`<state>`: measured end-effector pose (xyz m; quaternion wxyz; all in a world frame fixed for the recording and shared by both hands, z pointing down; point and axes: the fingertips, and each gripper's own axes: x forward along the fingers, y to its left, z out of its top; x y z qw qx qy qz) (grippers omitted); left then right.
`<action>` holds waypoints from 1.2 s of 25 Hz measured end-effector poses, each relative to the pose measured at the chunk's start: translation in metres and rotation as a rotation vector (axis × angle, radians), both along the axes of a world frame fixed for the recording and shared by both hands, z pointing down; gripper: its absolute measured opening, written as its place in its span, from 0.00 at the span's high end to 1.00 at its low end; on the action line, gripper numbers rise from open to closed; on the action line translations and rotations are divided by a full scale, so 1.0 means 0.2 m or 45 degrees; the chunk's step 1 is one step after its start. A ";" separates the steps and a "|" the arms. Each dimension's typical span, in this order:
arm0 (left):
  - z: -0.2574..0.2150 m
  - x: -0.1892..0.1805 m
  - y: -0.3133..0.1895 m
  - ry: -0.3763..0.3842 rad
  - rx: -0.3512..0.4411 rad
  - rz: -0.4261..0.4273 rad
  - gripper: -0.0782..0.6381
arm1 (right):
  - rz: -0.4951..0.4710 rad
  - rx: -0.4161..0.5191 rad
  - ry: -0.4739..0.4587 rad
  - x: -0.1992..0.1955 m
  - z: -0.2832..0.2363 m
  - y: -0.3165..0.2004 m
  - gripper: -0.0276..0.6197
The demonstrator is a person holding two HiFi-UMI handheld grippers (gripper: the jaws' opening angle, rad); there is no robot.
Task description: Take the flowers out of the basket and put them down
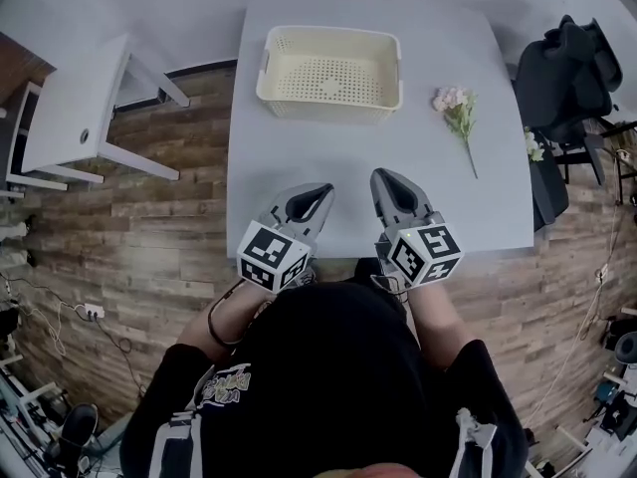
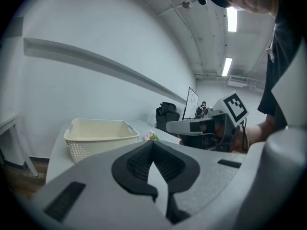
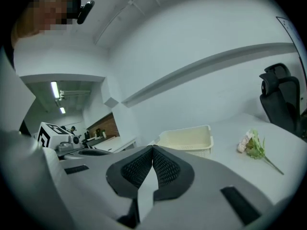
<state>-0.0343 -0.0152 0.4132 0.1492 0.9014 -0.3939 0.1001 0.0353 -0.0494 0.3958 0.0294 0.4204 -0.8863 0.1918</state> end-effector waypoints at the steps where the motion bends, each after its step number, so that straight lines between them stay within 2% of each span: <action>1: 0.00 -0.02 0.02 0.005 -0.004 -0.006 0.88 | -0.007 -0.013 -0.008 -0.03 0.00 0.04 0.92; 7: 0.02 -0.12 0.15 0.028 -0.018 -0.019 0.88 | -0.069 -0.027 0.015 -0.21 0.04 0.21 0.92; 15: 0.05 -0.22 0.25 0.017 -0.034 -0.052 0.88 | -0.110 -0.083 0.017 -0.33 0.11 0.33 0.92; 20: 0.05 -0.28 0.27 0.028 -0.040 -0.090 0.88 | -0.119 -0.085 0.027 -0.37 0.11 0.36 0.92; 30: 0.04 -0.31 0.28 0.033 -0.024 -0.099 0.88 | -0.137 -0.073 0.043 -0.41 0.11 0.38 0.92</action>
